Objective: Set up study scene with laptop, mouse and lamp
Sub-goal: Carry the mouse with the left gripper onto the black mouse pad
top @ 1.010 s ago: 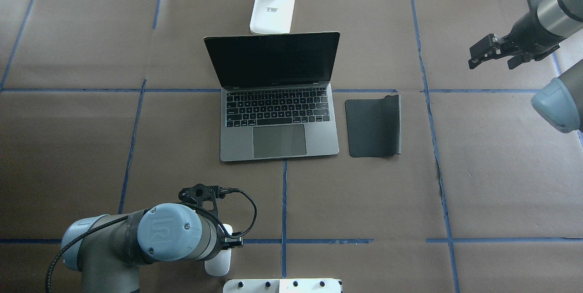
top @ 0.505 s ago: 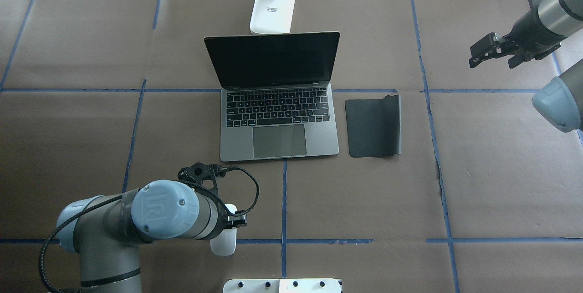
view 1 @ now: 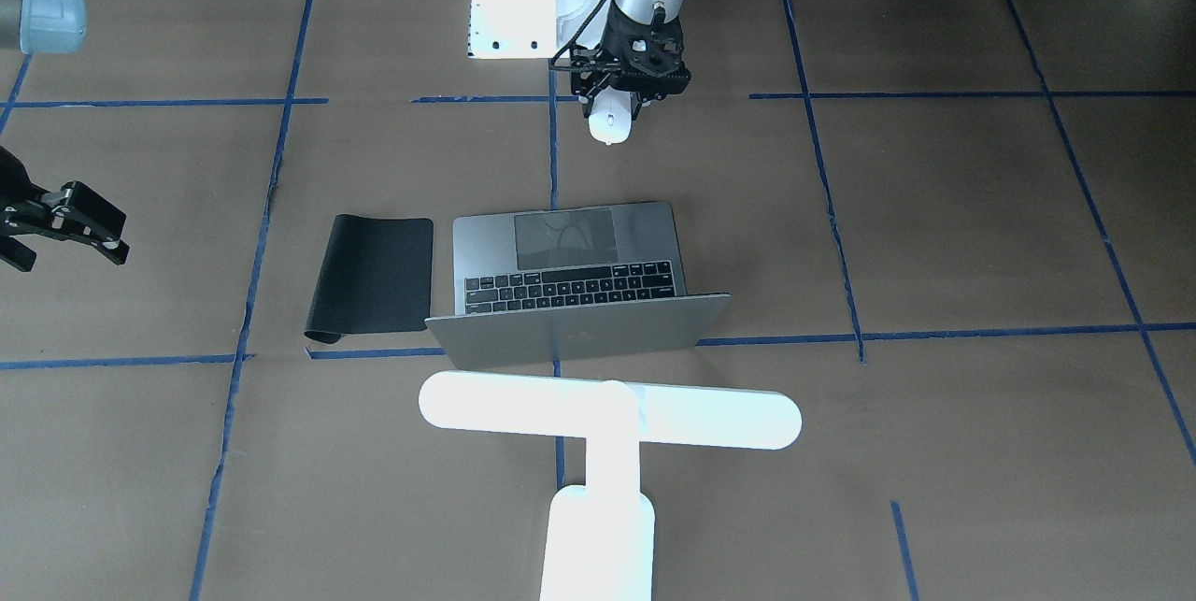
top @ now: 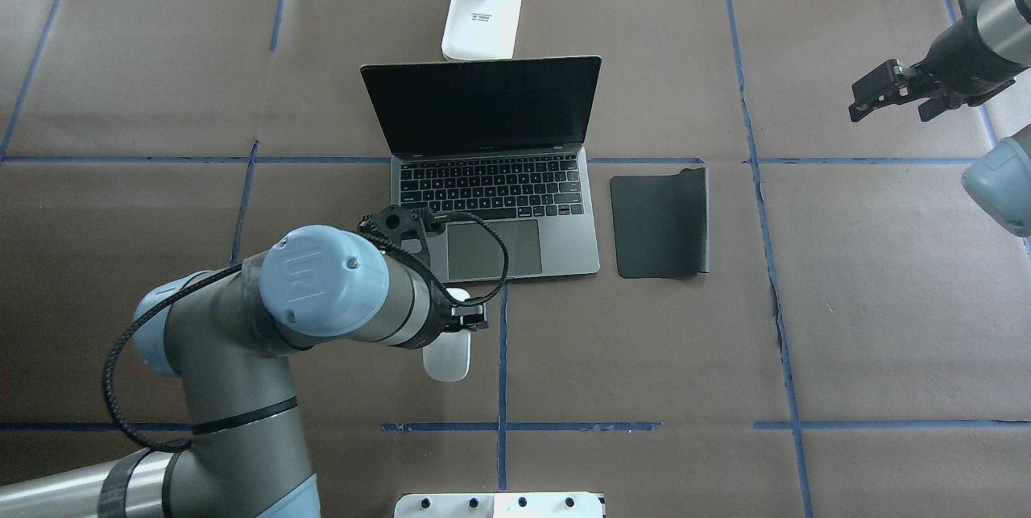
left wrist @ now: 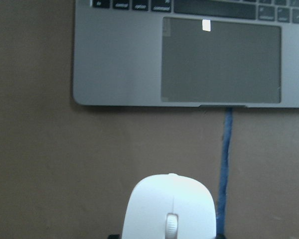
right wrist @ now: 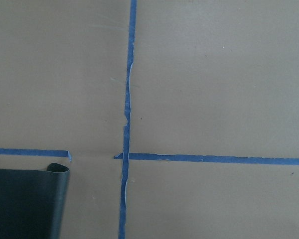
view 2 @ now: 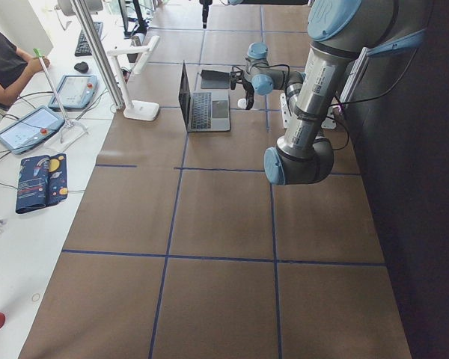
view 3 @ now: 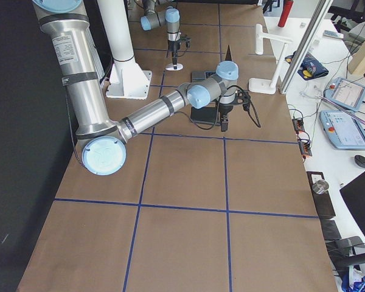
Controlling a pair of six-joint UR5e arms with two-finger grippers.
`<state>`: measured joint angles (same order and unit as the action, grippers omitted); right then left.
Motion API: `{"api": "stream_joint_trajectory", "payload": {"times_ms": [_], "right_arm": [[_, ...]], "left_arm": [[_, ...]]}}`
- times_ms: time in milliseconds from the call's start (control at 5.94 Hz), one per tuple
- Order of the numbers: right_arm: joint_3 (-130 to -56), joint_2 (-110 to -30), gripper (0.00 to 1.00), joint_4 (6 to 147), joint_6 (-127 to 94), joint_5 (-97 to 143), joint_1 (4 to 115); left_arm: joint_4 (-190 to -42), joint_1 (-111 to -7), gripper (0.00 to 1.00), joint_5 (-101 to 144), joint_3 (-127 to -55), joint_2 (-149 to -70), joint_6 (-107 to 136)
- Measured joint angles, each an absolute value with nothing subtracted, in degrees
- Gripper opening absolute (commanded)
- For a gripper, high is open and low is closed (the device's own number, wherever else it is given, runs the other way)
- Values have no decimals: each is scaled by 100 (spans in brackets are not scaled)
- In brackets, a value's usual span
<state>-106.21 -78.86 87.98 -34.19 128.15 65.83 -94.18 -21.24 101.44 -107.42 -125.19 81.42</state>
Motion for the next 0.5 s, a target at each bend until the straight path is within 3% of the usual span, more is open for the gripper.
{"api": "stream_joint_trajectory", "payload": {"times_ms": [505], "right_arm": [[-10696, -8781, 100, 8747, -1901, 13003, 7349]], "left_arm": [[-9532, -2469, 5, 10145, -8915, -14351, 8128]]}}
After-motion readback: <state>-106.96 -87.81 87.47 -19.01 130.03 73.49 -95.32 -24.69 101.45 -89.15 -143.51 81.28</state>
